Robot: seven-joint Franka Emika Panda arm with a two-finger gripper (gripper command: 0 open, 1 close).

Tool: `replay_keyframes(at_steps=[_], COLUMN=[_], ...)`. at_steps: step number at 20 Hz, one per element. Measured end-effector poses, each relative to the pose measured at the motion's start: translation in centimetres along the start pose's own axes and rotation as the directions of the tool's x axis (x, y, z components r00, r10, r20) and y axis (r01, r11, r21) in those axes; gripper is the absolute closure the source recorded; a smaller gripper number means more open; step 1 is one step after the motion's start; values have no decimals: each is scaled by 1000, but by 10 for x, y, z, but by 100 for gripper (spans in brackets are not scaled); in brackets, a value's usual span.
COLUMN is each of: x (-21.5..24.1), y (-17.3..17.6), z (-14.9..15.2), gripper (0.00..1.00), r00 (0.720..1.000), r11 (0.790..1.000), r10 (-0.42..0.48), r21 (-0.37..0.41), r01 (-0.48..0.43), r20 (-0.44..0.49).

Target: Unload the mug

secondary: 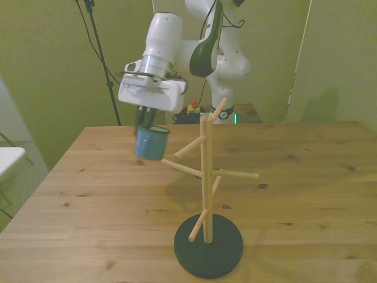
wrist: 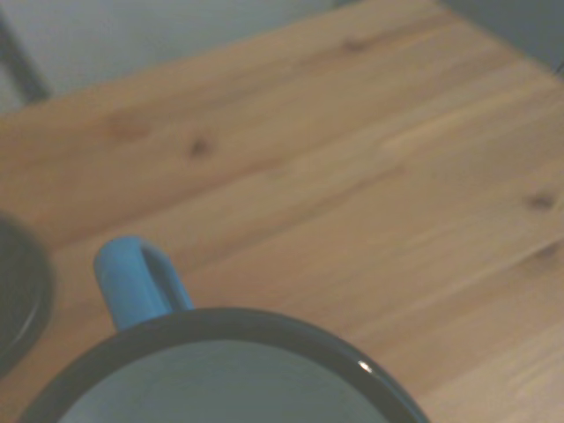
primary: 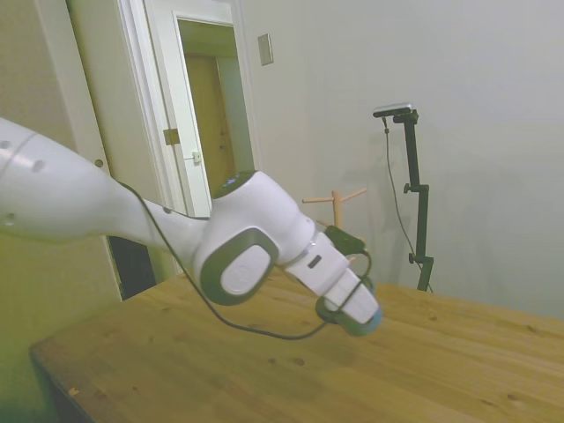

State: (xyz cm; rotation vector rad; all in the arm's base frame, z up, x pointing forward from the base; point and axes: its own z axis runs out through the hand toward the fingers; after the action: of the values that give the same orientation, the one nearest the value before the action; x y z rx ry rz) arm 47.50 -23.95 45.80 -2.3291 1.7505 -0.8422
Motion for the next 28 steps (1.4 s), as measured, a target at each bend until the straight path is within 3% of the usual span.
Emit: replay_keyframes(at_steps=[2,5,10,12,16,21,28], x=[-36,-95,-168,-176,-174,-173,-169], y=[10,17,1,-11,-35,-43,-41], z=[-18,-42,-43,-31,-1,32,43], gripper=[100,100,100,100,100,100,100], r00=[993,959,860,838,828,840,853], r11=[997,979,911,895,886,891,901], r10=[-69,-170,-342,-365,-369,-372,-359], r21=[-37,-76,-89,-94,-108,-102,-100], r01=[73,191,402,436,450,442,423], r20=[93,227,379,406,423,394,379])
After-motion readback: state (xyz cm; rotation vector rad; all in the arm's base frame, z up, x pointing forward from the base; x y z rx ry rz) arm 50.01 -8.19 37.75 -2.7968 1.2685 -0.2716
